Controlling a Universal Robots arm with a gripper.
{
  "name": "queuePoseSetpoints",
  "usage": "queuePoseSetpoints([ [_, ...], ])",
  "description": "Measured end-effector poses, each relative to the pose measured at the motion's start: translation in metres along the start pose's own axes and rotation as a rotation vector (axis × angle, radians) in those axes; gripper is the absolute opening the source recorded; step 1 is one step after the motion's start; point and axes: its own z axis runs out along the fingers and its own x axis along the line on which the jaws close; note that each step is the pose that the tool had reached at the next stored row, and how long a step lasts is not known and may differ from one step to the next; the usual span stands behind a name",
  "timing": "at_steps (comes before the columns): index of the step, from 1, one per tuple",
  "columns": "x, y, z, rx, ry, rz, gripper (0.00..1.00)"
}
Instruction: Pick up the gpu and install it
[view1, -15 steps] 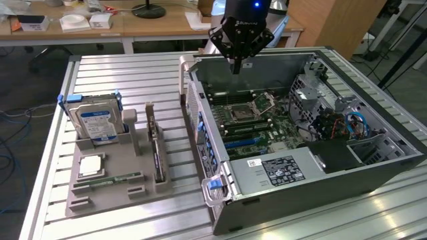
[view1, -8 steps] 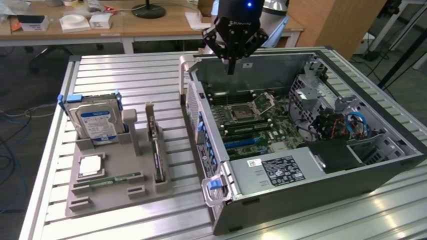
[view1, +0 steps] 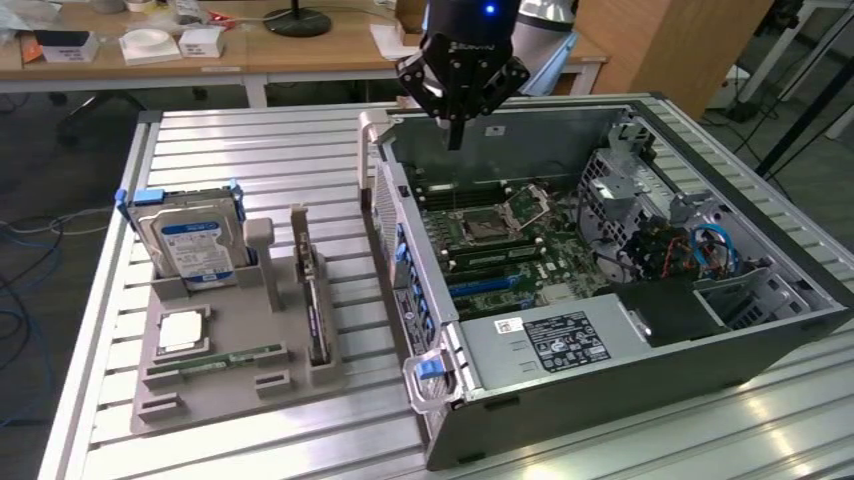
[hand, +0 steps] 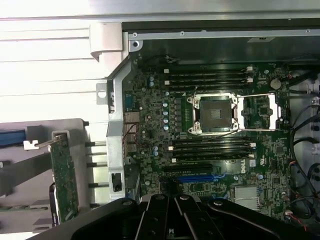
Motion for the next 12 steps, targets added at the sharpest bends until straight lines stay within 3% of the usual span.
queuePoseSetpoints([
  [12, 0.007, -0.0005, -0.0001, 0.0, 0.0001, -0.002, 0.11],
])
